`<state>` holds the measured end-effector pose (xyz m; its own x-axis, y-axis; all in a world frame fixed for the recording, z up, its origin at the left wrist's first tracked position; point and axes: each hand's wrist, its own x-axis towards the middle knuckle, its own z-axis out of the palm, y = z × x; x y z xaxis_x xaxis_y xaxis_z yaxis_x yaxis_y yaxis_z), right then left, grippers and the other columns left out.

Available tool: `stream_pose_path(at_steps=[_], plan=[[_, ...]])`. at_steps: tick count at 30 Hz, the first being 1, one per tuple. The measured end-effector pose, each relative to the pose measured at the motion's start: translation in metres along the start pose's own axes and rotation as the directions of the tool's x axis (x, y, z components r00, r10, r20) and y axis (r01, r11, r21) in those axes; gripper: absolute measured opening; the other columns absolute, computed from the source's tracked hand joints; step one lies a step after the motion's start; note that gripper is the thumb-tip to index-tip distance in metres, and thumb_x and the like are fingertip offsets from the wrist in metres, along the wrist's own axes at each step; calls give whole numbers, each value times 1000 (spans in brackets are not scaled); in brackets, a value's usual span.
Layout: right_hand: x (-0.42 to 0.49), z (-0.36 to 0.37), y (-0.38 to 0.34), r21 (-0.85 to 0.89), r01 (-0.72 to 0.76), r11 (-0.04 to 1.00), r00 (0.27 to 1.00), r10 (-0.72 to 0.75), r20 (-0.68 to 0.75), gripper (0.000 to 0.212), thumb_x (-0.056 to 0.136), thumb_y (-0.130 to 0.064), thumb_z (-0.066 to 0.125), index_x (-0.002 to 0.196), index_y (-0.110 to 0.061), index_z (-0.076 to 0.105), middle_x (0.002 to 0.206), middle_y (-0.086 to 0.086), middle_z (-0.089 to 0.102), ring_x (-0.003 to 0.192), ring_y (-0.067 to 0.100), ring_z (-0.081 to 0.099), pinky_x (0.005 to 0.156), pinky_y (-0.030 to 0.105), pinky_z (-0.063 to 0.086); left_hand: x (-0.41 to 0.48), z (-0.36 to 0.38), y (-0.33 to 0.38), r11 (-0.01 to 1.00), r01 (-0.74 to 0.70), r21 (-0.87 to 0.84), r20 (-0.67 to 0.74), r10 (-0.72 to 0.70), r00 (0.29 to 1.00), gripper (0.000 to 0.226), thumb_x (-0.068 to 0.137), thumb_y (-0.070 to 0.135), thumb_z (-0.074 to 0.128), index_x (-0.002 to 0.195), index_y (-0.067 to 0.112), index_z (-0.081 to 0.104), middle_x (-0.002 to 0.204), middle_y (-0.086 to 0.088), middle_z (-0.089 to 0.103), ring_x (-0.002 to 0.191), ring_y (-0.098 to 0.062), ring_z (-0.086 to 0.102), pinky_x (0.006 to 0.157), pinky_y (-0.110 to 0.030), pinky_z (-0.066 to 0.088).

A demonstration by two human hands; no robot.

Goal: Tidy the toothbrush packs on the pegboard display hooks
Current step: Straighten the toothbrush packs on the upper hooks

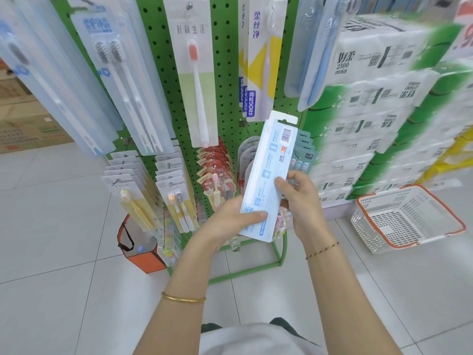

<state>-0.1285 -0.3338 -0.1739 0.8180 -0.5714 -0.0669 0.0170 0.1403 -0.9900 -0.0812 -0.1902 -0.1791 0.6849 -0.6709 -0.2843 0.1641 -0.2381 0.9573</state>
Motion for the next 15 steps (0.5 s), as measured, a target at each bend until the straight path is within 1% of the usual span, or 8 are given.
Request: stream_pose_path(at_steps=[2, 5, 7, 9, 10, 11, 13, 15], plan=[[-1, 0, -1, -4, 23, 1000, 998, -23, 51, 11, 93, -6, 55, 88, -16, 56, 85, 3, 66, 71, 11, 63, 62, 26, 51, 3, 1, 1, 997, 0, 78, -61, 5, 998, 18, 91, 19, 63, 108, 24, 64, 105, 3, 71, 95, -16, 67, 87, -34, 54], [-1, 0, -5, 13, 57, 998, 991, -58, 121, 12, 93, -3, 54, 90, -14, 57, 83, 0, 65, 67, 7, 63, 55, 19, 49, 3, 3, 7, 993, -43, 106, -89, 53, 995, 13, 93, 22, 60, 105, 25, 63, 102, 5, 70, 90, -12, 67, 81, -28, 54], [-2, -1, -6, -11, 69, 998, 981, -66, 182, 12, 93, -3, 54, 92, -14, 58, 86, 3, 67, 68, 7, 64, 55, 17, 48, 5, 1, 10, 990, -93, 105, -122, 106, 987, 19, 93, 23, 60, 112, 22, 60, 107, 2, 70, 93, -11, 68, 82, -28, 56], [-2, -1, -5, -39, 72, 997, 971, -61, 231, 10, 93, -4, 55, 96, -13, 60, 89, 7, 69, 73, 13, 66, 58, 20, 50, 7, 0, 14, 987, -138, 87, -211, 154, 965, 32, 88, 31, 66, 116, 19, 58, 111, 2, 68, 98, -13, 67, 86, -38, 55], [-2, -1, -5, -41, 72, 997, 965, -59, 257, 10, 93, -5, 55, 97, -13, 60, 88, 7, 70, 73, 15, 67, 59, 22, 50, 8, 0, 16, 985, -155, 79, -279, 171, 945, 39, 84, 35, 69, 116, 17, 56, 112, 2, 68, 100, -14, 66, 87, -42, 55], [-3, -1, -6, -33, 70, 997, 956, -57, 286, 9, 93, -5, 55, 97, -12, 60, 84, 6, 71, 73, 15, 67, 59, 23, 51, 8, -1, 19, 981, -181, 75, -353, 196, 915, 40, 83, 35, 70, 114, 16, 55, 111, 2, 66, 101, -14, 65, 88, -45, 54], [-5, 0, -7, -12, 64, 998, 935, -55, 350, 9, 92, -3, 55, 97, -9, 60, 79, 1, 72, 71, 13, 68, 59, 23, 52, 7, -3, 26, 964, -258, 64, -472, 257, 843, 30, 86, 26, 69, 111, 17, 55, 111, 3, 65, 100, -13, 64, 85, -45, 54], [-6, 1, -10, -12, 69, 998, 910, -58, 410, 10, 91, -2, 55, 99, -5, 59, 79, -2, 72, 72, 12, 68, 62, 22, 53, 7, -8, 34, 942, -332, 38, -533, 300, 791, 22, 88, 19, 67, 106, 22, 56, 108, 4, 66, 96, -11, 65, 82, -39, 55]])
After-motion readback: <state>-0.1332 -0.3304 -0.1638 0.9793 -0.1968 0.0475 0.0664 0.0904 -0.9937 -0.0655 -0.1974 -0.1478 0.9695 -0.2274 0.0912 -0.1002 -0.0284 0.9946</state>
